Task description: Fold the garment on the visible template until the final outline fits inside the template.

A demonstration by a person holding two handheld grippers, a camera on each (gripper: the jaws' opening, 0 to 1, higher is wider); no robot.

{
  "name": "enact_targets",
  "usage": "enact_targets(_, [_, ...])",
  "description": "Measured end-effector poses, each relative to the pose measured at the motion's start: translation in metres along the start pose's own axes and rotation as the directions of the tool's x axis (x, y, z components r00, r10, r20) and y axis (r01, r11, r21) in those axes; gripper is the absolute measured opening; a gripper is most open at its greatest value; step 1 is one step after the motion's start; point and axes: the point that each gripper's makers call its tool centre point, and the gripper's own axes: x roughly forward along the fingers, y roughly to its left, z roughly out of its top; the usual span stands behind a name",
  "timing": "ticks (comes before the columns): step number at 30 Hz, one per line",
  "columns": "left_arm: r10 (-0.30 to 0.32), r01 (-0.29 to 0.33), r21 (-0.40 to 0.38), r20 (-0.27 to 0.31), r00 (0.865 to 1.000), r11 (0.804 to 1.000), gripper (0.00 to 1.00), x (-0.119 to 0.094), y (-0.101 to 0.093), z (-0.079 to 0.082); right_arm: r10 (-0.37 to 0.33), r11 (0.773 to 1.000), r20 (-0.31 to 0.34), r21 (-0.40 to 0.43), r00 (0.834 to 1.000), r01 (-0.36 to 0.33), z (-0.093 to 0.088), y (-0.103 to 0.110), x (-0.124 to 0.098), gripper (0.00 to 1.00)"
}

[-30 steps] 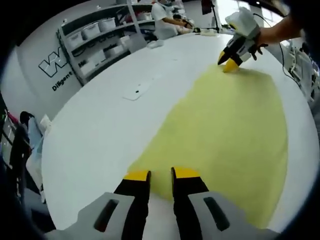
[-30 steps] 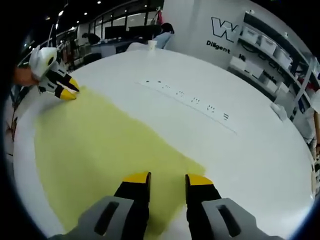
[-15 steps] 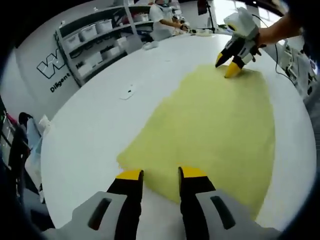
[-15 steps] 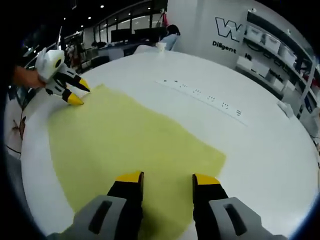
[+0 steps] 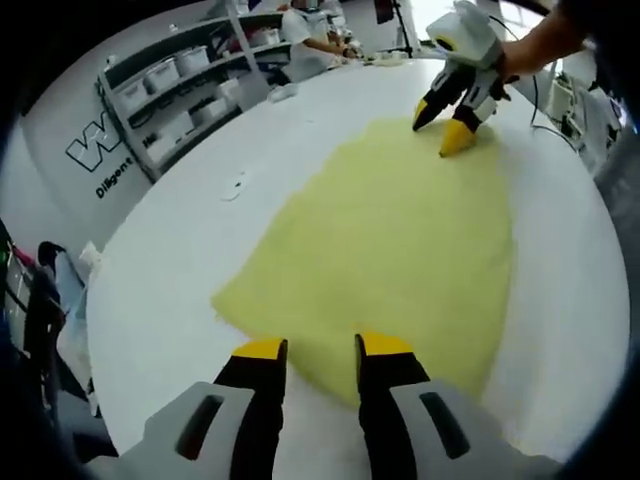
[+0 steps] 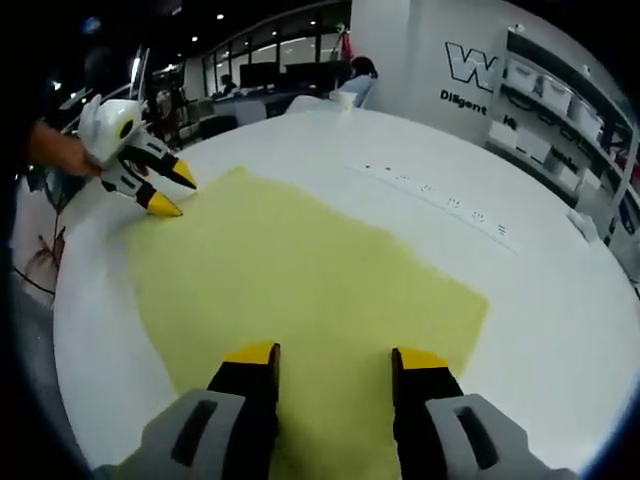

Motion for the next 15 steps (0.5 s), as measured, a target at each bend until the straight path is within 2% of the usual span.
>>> enact_targets(5, [0.026,-0.026,0.025,0.009,1.0,0.999,0.27,-0.005,-0.004,-0.001,-0.015,1.0,0.051,0.009,0.999,0.015,-0.001,0.006,-0.003,0.45])
enact_targets(9, [0.078,-0.078,-0.007,0.043,0.996,0.997,0.34,-0.01,-0.001,0.003,-0.041,0.999,0.113,0.033,0.993,0.037,0.005,0.009,-0.006,0.46])
enact_targets(12, [0.091,-0.089,-0.032,0.065,0.994,0.996,0.4,-0.013,-0.005,0.004,-0.053,0.998,0.138,0.02,0.989,0.051,0.005,0.017,-0.007,0.48])
enact_targets(15, [0.099,-0.097,-0.027,0.072,0.992,0.995,0.4,-0.016,-0.011,0.004,-0.063,0.998,0.16,-0.015,0.985,0.066,0.008,0.021,-0.008,0.49])
